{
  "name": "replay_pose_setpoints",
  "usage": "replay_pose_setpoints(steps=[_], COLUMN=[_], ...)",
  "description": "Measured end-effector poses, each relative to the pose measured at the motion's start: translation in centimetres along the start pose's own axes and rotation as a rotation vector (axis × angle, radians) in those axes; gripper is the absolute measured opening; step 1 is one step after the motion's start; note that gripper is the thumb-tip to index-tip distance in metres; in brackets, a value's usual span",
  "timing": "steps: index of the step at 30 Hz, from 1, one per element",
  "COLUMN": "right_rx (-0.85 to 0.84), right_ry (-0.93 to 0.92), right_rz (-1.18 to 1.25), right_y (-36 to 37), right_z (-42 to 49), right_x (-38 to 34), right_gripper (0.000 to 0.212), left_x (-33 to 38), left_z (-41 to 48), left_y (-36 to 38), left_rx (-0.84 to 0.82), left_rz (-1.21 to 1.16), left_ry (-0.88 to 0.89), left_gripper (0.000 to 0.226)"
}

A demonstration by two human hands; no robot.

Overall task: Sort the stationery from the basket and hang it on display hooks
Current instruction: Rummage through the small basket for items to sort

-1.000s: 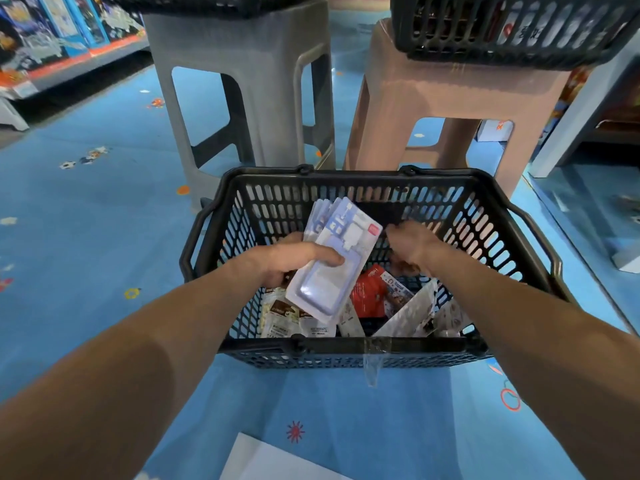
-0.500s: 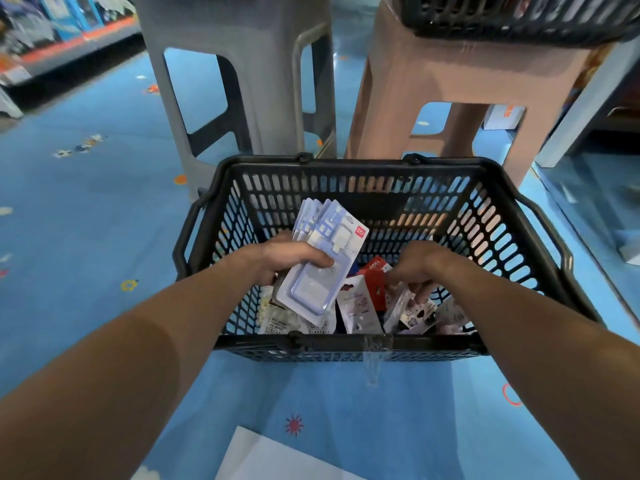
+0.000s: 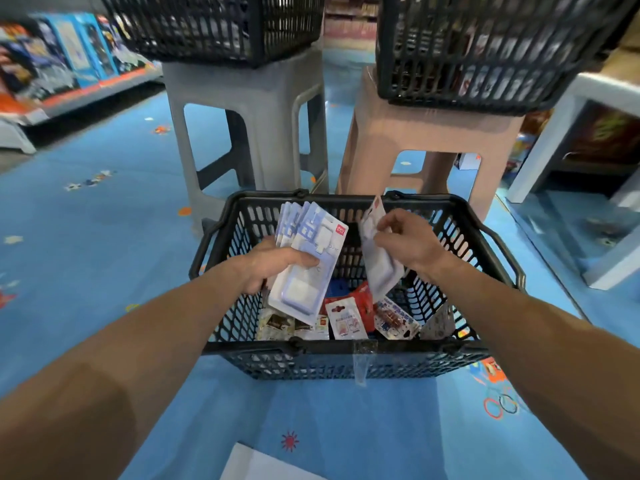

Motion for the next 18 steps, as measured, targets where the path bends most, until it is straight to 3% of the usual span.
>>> replay_pose_setpoints(steps=[6,11,15,18], right_rx=[-0.087,-0.261,-0.369,-0.376], right_ry=[0.064,0.136,0.175,0.168], right_rz=[0.479,0.599,0.608,0.537], right_y=[-1.0,-0.6,1.0,1.8], right_z=[-1.5,-2.9,-3.7,-3.8], right_x=[-1.2,-2.4,-2.8,-3.4], right_gripper=[0.024,0.025,0.024,0.023], left_x=[0.9,1.7,2.4,2.7], left_z=[-1.1,-1.8,-2.3,-2.5], left_y=[-0.6,-0.1,0.4,0.6], left_rx=[0.017,-0.023,-0.025,-0.028], left_rz=[-0.121,-0.225,-0.302,-0.285], left_ry=[0.009,0.026,0.064,0.067], left_gripper=[0.069,0.098,0.085,0.108])
Point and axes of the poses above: each hand's wrist, its own z-axis towards the middle knuckle, its own y-axis out of the palm, x = y × z, the point moved 2 cm from there along z, towards the middle knuckle, and after that the axes turned 11 degrees about y, right-handed, at the moved point
